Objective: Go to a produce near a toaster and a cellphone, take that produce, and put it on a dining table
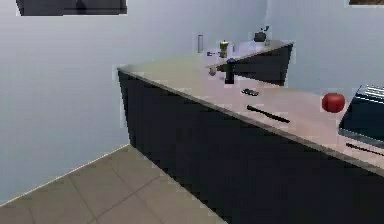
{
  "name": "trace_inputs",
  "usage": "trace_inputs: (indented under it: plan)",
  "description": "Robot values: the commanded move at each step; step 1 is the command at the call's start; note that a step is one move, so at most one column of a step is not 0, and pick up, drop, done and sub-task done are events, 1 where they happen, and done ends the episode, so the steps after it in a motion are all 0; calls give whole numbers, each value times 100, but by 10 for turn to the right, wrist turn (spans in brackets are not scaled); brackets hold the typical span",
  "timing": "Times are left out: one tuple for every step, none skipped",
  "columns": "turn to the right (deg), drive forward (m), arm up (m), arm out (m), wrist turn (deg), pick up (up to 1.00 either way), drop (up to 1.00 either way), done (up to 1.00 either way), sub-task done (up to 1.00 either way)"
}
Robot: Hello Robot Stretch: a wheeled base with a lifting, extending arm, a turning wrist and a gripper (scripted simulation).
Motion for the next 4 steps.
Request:
trace_inputs:
  plan:
    - [450,0,0,0,0,0,0,0,0]
    - [60,0,0,0,0,0,0,0,0]
    - [0,35,0,0,0,0,0,0,0]
    - [-450,0,0,0,0,0,0,0,0]
